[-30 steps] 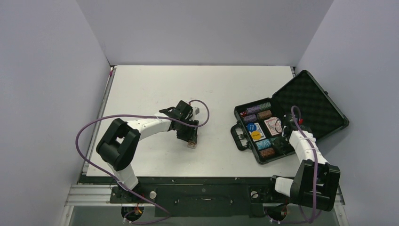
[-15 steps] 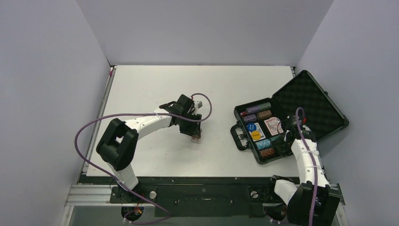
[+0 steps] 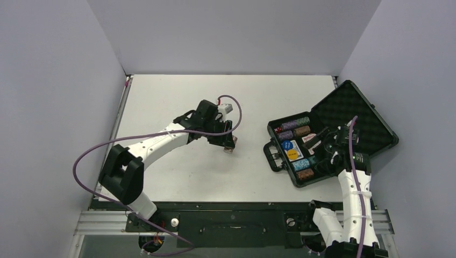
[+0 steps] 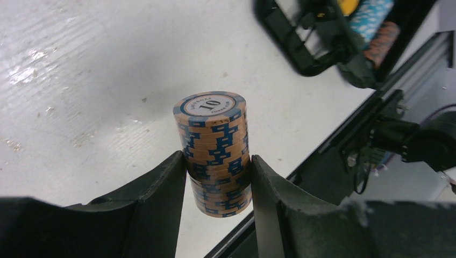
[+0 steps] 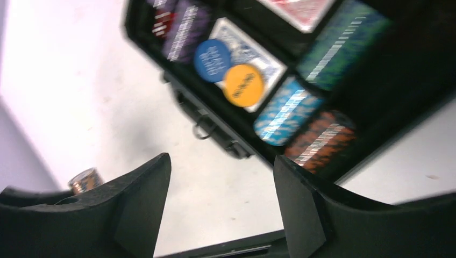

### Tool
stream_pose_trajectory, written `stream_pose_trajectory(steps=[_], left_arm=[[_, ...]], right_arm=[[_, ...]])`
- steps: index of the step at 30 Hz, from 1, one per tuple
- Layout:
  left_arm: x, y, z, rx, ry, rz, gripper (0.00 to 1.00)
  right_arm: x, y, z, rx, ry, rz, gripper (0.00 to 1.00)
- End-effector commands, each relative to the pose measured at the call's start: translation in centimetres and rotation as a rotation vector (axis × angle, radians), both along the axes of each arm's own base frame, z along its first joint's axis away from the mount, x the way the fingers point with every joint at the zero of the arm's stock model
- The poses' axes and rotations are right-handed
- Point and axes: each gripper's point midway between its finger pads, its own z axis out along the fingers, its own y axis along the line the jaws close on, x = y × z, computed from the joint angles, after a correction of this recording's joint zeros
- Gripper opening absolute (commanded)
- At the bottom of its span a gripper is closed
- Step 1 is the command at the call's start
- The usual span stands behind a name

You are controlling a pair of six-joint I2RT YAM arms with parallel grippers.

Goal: Pack up texas hold em set

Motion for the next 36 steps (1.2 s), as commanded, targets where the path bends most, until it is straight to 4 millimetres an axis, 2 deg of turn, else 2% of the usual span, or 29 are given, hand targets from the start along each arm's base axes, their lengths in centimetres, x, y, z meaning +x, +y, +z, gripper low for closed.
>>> stream_pose_trajectory(steps=[1,5,10,14,20,24,31,36], left_arm=[[0.2,-3.5,9.5,-0.287,-0.137,-0.124,0.00],[-1.4,-4.8,12.4,-0.433,-0.111,-0.231,0.00],[-2.8,-5.7,16.4,-0.577,-0.124,-0.306,0.00],[-3.5,-6.4,20.1,-0.692,-0.167,-0.372,0.00],[-4.6,-6.7,24.0,-0.827,-0.184,-0.427,0.00],[-5.0,-6.9,25.4,-0.881,-0.184,-0.441,0.00],[-5.5,-7.4,25.7,-0.901,-0.167,-0.446,0.00],[-5.5,-7.8,25.5,-0.897,-0.154,-0.439,0.00]], right_arm=[[2.8,4.5,5.4,0.185,-0.251,0.167,0.66],[3.7,7.1,9.1,0.269,-0.389,0.257,0.69],[4.0,10.8,13.3,0.346,-0.509,0.379,0.70],[4.1,12.8,15.4,0.382,-0.564,0.421,0.69],[4.1,15.4,18.2,0.461,-0.636,0.479,0.69],[3.9,17.0,18.7,0.461,-0.618,0.526,0.69],[3.5,18.8,19.7,0.465,-0.629,0.560,0.68],[3.1,19.6,19.6,0.459,-0.612,0.579,0.67]])
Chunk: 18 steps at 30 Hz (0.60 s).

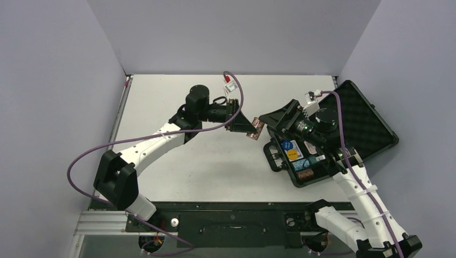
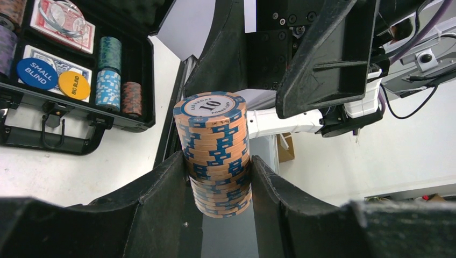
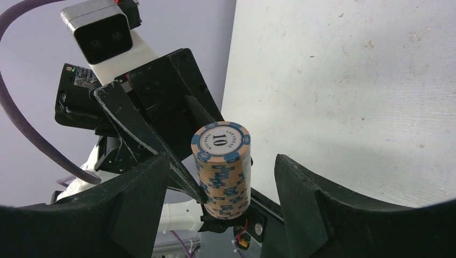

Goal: Pack up texas hold em set

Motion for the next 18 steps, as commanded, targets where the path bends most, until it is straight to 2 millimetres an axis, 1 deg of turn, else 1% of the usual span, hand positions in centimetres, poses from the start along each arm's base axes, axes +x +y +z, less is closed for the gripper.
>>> stream_pose_trajectory(steps=[1,3,5,11,18], left_arm=[[-1.3,0.1,5.5,-0.122,-0.133,-0.031,0.00],[-1.3,-0.1,5.5,-0.120,-0.130,-0.030,0.00],[-1.4,-0.2,5.3,-0.117,-0.128,-0.027,0.00],[-1.4,-0.7,4.7,-0.108,-0.115,-0.016,0.00],[-1.3,-1.0,4.0,-0.085,-0.109,-0.002,0.00]], right_arm=[[0.4,0.4,2.2,0.008,-0.057,-0.013,0.67],[0.2,0.5,2.2,-0.007,-0.050,-0.009,0.66],[0.1,0.5,1.7,-0.029,-0.033,-0.014,0.65],[0.2,0.6,0.5,-0.069,0.007,-0.021,0.58],[0.0,1.1,0.4,-0.086,0.015,-0.009,0.52]])
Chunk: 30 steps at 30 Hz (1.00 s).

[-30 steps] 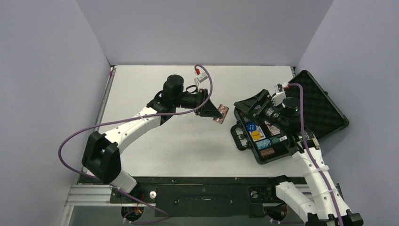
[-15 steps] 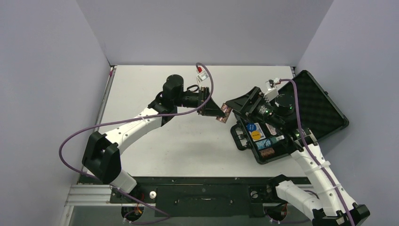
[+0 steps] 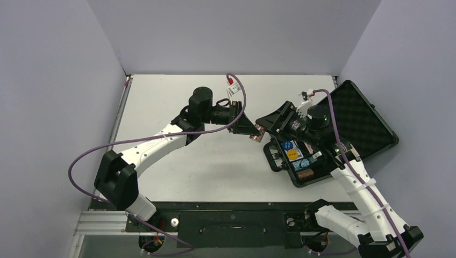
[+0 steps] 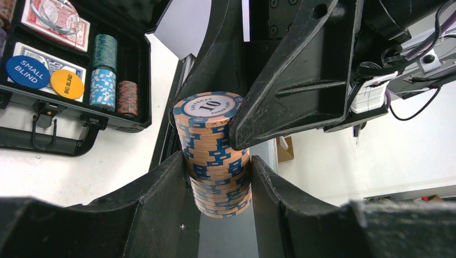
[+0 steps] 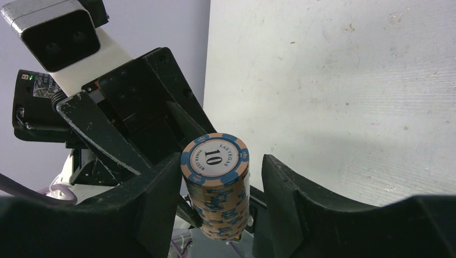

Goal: Pack up texas hold em set

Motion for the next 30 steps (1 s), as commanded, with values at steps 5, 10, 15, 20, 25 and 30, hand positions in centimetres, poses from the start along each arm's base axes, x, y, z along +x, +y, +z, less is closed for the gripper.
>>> stream_pose_trajectory(steps=[5,10,15,20,25,30], left_arm=[[-0.4,-0.1,3.5,-0.077,-0.110,0.009,0.00],[-0.3,-0.2,3.2,-0.070,-0.107,0.020,0.00],[0.0,-0.2,2.4,-0.031,-0.080,0.026,0.06],[0.0,0.1,2.3,-0.027,-0.084,0.040,0.32],[0.4,0.5,2.3,-0.024,-0.082,0.064,0.85],[0.9,1.1,2.2,-0.038,-0.049,0.082,0.96]], right_arm=[[-0.1,0.3,1.3,-0.028,-0.042,0.006,0.39],[-0.5,0.2,0.8,-0.053,-0.032,0.011,0.20],[-0.7,-0.1,0.9,-0.063,-0.030,0.006,0.00],[-0.9,-0.4,1.3,-0.074,-0.041,-0.005,0.00],[-0.9,-0.6,1.6,-0.081,-0.046,-0.010,0.00],[-0.8,-0.8,1.9,-0.079,-0.051,-0.022,0.00]])
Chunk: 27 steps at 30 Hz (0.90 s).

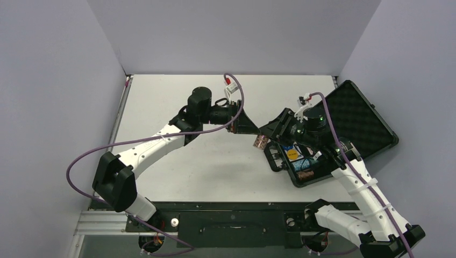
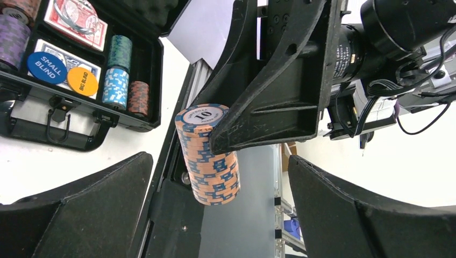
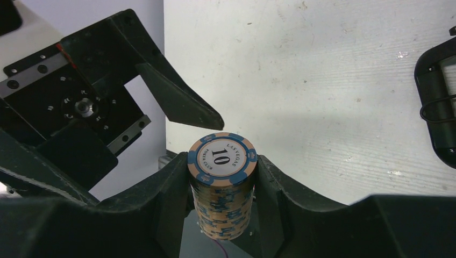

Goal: Pack up texas hold em set

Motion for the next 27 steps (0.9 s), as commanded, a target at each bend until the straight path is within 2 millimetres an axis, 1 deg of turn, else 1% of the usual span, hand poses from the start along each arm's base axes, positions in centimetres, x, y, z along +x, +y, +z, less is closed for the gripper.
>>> stream_pose_trajectory(steps=[1,4,7,9,10,11,12,13,14,15,16,17,18,19,20,21,23,25,27], left_arm=[[0.4,1.2,2.7,-0.077,-0.060,0.038,0.96],[0.9,2.1,2.6,-0.083,-0.048,0.067,0.96],[1.7,3.1,2.5,-0.063,-0.031,0.109,0.96],[2.4,3.7,1.9,0.000,-0.028,0.155,0.96],[2.9,4.2,1.3,0.065,-0.041,0.195,0.96],[3.3,4.6,1.1,0.097,-0.091,0.210,0.96],[3.8,5.3,1.0,0.151,-0.094,0.267,0.96],[4.4,5.8,0.8,0.187,-0.147,0.298,0.96],[5.6,7.1,0.4,0.259,-0.165,0.403,0.96],[6.4,8.1,0.0,0.308,-0.223,0.451,0.96],[7.6,9.9,-0.5,0.372,-0.242,0.562,0.96],[8.2,11.0,-0.9,0.399,-0.244,0.625,0.96],[9.4,13.4,-1.7,0.439,-0.236,0.743,0.96],[9.8,14.4,-2.1,0.439,-0.211,0.791,0.96],[10.2,15.9,-2.8,0.411,-0.195,0.807,0.96],[10.4,16.3,-2.9,0.380,-0.176,0.810,0.96],[11.4,18.6,-4.1,0.386,-0.100,0.895,0.96],[11.4,19.1,-4.5,0.377,-0.054,0.906,0.96],[11.3,19.7,-4.8,0.408,-0.056,0.914,0.96]], right_arm=[[0.6,0.1,4.4,0.059,-0.120,-0.018,0.00],[0.7,0.0,4.9,0.062,-0.127,-0.028,0.00],[1.0,-0.1,5.3,0.061,-0.135,-0.040,0.00],[1.1,-0.3,5.2,0.051,-0.131,-0.054,0.00],[1.1,-0.4,5.1,0.047,-0.127,-0.059,0.00],[1.2,-0.6,5.1,0.042,-0.128,-0.069,0.00],[1.3,-0.7,5.0,0.036,-0.124,-0.075,0.00],[1.4,-0.9,4.9,0.030,-0.125,-0.088,0.00],[1.4,-1.0,4.8,0.025,-0.123,-0.093,0.00],[1.5,-1.2,4.7,0.018,-0.124,-0.105,0.00],[1.5,-1.4,4.5,0.011,-0.118,-0.110,0.00],[1.6,-1.6,4.3,0.003,-0.119,-0.121,0.00],[1.6,-1.7,4.2,0.000,-0.117,-0.125,0.00],[1.7,-1.8,4.0,-0.004,-0.115,-0.133,0.00],[1.7,-1.9,3.9,-0.006,-0.115,-0.141,0.00],[1.7,-2.0,3.7,-0.010,-0.112,-0.144,0.00],[1.7,-2.3,3.4,-0.024,-0.105,-0.159,0.00],[1.7,-3.1,3.1,-0.047,-0.095,-0.190,0.00],[1.6,-4.0,2.3,-0.072,-0.076,-0.232,0.00]])
